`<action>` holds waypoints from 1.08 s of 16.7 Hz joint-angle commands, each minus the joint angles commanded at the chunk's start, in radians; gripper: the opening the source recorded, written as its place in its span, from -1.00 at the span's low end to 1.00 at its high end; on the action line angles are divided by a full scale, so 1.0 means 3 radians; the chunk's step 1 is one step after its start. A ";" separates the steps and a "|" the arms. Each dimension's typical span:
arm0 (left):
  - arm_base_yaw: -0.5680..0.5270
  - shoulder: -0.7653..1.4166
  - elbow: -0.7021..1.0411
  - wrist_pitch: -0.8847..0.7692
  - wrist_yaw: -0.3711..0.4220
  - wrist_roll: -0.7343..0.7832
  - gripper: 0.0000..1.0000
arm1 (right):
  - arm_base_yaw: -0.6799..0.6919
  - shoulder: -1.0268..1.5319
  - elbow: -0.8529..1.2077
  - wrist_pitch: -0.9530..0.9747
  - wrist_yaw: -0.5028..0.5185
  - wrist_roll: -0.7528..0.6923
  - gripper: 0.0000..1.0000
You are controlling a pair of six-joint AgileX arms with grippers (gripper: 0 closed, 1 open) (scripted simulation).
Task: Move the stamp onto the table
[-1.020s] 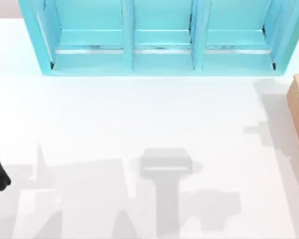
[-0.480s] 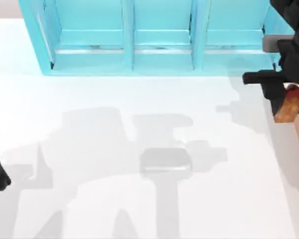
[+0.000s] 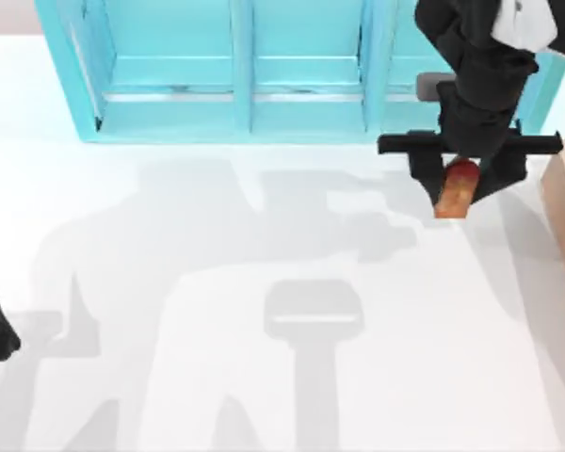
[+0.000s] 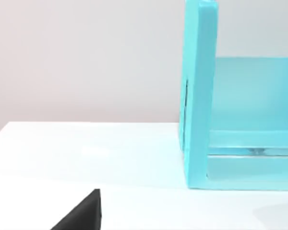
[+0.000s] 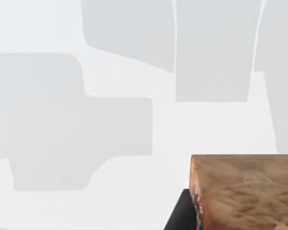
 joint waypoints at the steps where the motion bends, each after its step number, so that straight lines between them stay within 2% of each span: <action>1: 0.0000 0.0000 0.0000 0.0000 0.0000 0.0000 1.00 | 0.0000 0.0000 0.0000 0.0000 0.0000 0.0000 -1.00; 15: 0.0000 0.0000 0.0000 0.0000 0.0000 0.0000 1.00 | 0.0006 0.0134 -0.0378 0.0512 0.0001 0.0007 -1.00; 18: 0.0000 0.0000 0.0000 0.0000 0.0000 0.0000 1.00 | 0.0006 0.0134 -0.0378 0.0512 0.0001 0.0007 -0.55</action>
